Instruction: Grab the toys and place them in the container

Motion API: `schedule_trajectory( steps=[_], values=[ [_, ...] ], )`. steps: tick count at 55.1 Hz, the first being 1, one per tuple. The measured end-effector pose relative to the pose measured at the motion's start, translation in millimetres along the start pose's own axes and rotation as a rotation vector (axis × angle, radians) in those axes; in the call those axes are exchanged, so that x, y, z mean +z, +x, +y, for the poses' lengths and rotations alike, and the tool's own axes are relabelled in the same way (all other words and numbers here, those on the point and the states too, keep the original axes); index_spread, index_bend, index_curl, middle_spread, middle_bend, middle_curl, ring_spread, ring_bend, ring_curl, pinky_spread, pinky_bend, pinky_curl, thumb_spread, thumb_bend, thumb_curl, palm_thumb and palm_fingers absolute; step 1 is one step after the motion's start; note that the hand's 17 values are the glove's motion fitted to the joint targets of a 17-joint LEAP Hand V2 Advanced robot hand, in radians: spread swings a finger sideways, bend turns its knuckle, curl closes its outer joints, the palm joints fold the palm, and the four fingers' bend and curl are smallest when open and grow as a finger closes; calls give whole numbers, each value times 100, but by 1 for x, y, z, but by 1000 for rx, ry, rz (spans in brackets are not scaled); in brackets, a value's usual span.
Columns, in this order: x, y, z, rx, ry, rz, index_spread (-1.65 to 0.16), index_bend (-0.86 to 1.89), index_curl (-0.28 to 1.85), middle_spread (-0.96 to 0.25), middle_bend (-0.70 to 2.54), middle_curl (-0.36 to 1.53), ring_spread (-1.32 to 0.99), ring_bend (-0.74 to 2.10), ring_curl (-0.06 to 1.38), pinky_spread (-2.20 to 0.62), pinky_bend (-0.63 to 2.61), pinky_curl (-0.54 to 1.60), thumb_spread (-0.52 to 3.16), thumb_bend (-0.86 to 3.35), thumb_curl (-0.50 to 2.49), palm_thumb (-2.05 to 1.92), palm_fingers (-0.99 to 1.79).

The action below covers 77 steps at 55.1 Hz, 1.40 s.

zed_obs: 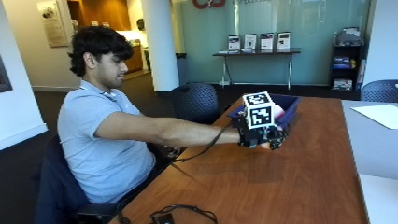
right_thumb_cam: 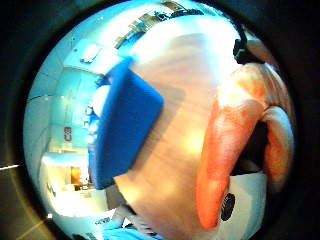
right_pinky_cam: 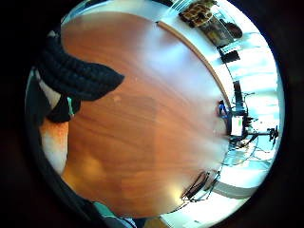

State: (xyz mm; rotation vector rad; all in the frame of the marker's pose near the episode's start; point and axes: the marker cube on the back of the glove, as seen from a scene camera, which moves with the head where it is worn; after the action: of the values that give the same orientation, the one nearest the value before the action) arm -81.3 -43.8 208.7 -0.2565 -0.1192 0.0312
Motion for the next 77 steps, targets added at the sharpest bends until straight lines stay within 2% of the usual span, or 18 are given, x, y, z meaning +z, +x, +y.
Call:
schedule_trajectory(
  steps=[9,19,28,38,40,42,45,50,54,66,77],
  values=[
    [-62,-59,-16,-70,100,-62,-17,18,20,-4,47,52,-28,123,60,-36,101,46,163,59,49,68,62],
    [-99,-171,-38,-253,138,-71,-15,20,24,-3,49,59,-29,125,64,-36,105,48,162,68,53,70,59],
    [-79,-264,-63,-341,100,-77,-16,20,28,-3,51,66,-29,124,66,-36,105,50,163,75,56,67,49],
    [-35,-317,-76,-386,-24,-107,-20,21,32,-2,50,70,-25,115,66,-33,101,48,164,82,56,57,34],
    [-25,-321,-75,-406,-78,-124,-21,26,34,-1,47,69,-23,107,65,-30,96,48,166,83,54,51,19],
    [-16,-325,-73,-437,-128,-149,-24,31,37,1,40,66,-19,84,60,-25,95,48,164,78,49,39,-14],
    [-4,-329,-68,-476,-163,-176,-26,30,36,2,31,61,-15,55,53,-18,92,45,161,70,42,21,-37],
    [8,-316,-56,-523,-137,-106,-28,29,35,3,16,54,-12,25,40,-11,83,40,157,57,34,-2,-32],
    [8,-294,-45,-543,-130,-45,-29,28,35,3,11,48,-11,15,35,-8,77,38,156,50,30,-8,-26],
    [-25,-228,-6,-557,-101,-60,-30,32,38,2,11,38,-9,15,30,-4,65,34,157,34,21,-8,-14],
    [-49,-149,41,-548,-81,22,-31,34,39,0,15,34,-10,20,30,-3,55,32,159,25,18,-6,-4]
  ],
)
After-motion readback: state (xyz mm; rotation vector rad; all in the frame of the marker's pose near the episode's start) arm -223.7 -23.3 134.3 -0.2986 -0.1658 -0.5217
